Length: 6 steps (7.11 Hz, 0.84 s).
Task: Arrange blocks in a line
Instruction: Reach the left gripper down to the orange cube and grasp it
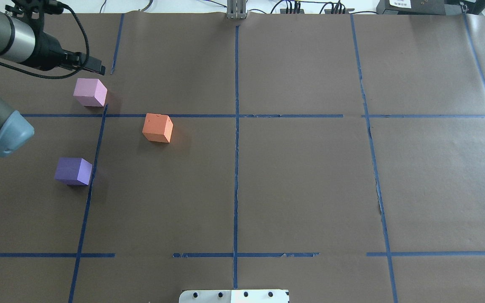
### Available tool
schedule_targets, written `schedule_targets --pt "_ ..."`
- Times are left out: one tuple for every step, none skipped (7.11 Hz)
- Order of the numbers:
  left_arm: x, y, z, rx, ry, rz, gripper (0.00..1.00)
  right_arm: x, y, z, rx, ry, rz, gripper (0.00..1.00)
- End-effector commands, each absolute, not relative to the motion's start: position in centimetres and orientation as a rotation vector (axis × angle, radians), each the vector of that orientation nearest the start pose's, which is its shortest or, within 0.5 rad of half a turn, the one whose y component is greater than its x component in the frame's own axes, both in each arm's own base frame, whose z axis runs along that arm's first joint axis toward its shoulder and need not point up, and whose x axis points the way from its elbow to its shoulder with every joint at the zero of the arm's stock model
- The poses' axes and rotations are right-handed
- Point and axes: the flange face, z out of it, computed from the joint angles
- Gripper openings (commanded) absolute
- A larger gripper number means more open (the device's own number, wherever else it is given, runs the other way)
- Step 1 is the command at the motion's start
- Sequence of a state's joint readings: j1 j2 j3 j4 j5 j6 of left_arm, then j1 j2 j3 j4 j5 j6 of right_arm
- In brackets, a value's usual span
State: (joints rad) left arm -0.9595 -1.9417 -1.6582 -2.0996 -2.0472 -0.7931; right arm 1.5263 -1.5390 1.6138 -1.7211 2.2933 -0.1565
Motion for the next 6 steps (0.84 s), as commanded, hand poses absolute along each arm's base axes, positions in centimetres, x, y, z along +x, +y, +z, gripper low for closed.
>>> schedule_targets --pt "42.2 -52.2 35.9 0.321 0.879 0.170 1.00 4.5 -50.1 64.0 -0.031 -0.726 -0.165 1.00" --pt "43.4 -52.8 33.7 0.284 0.847 0.164 1.00 4.6 -50.1 64.0 -0.031 -0.726 -0.163 1.00" --pt "44.4 -52.1 33.3 0.272 0.842 0.183 1.00 4.5 -50.1 64.0 -0.031 -0.726 -0.165 1.00" --pt "44.5 -52.1 32.7 0.280 0.849 0.194 1.00 4.6 -50.1 64.0 -0.031 -0.726 -0.163 1.00" --pt "44.4 -52.3 32.7 0.278 0.845 0.190 1.00 4.5 -50.1 64.0 -0.031 -0.726 -0.165 1.00" --pt "44.3 -52.6 32.6 0.274 0.848 0.174 1.00 4.5 -50.1 64.0 -0.031 -0.726 -0.166 1.00"
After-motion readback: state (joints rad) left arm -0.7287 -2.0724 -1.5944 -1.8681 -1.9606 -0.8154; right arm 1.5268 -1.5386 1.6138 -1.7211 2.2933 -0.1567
